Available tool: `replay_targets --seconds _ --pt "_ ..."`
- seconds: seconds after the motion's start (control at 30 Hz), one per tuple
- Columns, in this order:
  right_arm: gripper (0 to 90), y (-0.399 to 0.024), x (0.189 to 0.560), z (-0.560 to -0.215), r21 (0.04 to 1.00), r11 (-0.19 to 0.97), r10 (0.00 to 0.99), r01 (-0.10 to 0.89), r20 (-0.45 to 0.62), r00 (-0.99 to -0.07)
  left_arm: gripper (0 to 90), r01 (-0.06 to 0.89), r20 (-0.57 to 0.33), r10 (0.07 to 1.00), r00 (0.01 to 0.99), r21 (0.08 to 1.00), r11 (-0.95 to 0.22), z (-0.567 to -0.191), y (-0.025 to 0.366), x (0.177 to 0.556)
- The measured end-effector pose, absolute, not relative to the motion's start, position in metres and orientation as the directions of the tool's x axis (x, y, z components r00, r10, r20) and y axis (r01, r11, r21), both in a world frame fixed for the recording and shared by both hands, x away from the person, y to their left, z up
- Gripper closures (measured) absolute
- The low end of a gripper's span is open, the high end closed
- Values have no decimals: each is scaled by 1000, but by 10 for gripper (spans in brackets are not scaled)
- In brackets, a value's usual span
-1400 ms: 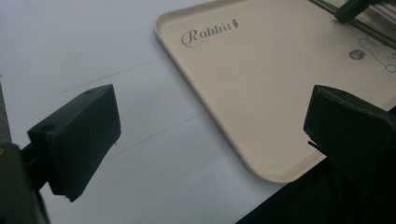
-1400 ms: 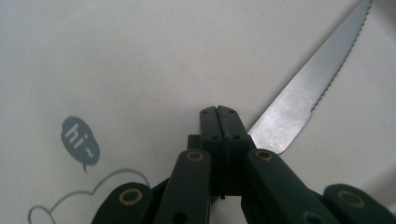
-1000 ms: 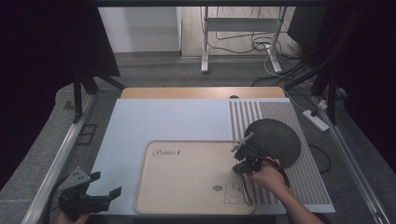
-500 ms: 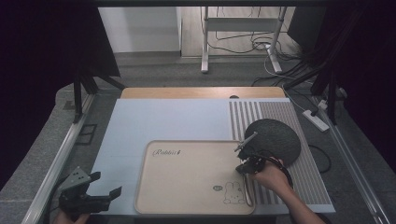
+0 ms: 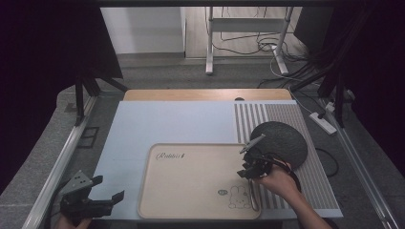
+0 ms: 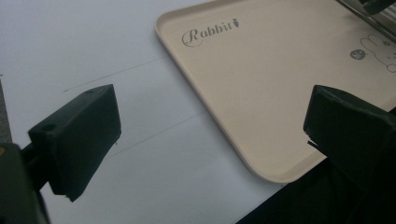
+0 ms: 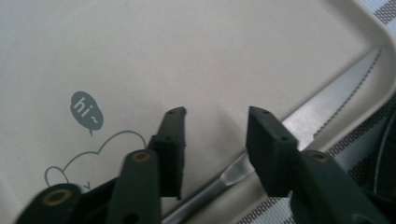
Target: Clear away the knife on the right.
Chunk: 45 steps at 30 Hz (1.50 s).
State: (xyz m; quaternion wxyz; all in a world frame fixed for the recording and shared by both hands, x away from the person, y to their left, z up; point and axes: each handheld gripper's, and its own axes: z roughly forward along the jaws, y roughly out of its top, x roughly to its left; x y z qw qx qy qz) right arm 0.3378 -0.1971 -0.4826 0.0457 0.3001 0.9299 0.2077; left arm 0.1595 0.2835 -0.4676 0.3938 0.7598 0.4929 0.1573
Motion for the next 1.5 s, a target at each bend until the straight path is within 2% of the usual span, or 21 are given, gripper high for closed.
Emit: replay_targets --seconds 0.03,0.07,0.1,0.2,0.23,0.27,0.37,0.5,0.53,0.67,1.07,1.5 --pt "570 -197 338 -483 414 734 577 539 40 -816 43 625 -149 873 465 753 -204 -468 284 160" --pt "513 -200 338 -482 419 724 586 548 46 -809 43 625 -149 873 465 753 -204 -468 284 160" --pt "513 -200 338 -482 419 724 586 548 46 -809 42 625 -149 873 465 753 -204 -468 284 160" --pt "355 -205 336 -479 455 695 604 557 53 -796 42 625 -149 873 465 753 -204 -468 284 160" --pt "355 -205 336 -479 455 695 604 557 53 -796 43 625 -149 873 465 753 -204 -468 284 160" --pt "266 -207 334 -478 475 678 612 561 56 -789 43 625 -150 873 465 753 -204 -468 284 160" --pt "122 -208 332 -475 492 662 622 566 60 -780 43 625 -149 873 465 753 -205 -468 283 160" --pt "70 -210 331 -473 500 653 632 569 54 -773 43 625 -148 873 465 753 -205 -468 283 160" --pt "31 -212 331 -473 510 643 632 572 69 -772 43 626 -149 873 465 753 -204 -468 283 160" --pt "1 -216 330 -473 533 627 634 569 75 -769 43 626 -150 873 464 753 -204 -468 284 160" --pt "0 -234 316 -469 560 611 662 560 26 -749 42 626 -150 873 464 753 -203 -468 284 160" --pt "0 -271 290 -459 611 527 734 591 23 -679 43 626 -151 873 463 753 -202 -468 284 160"
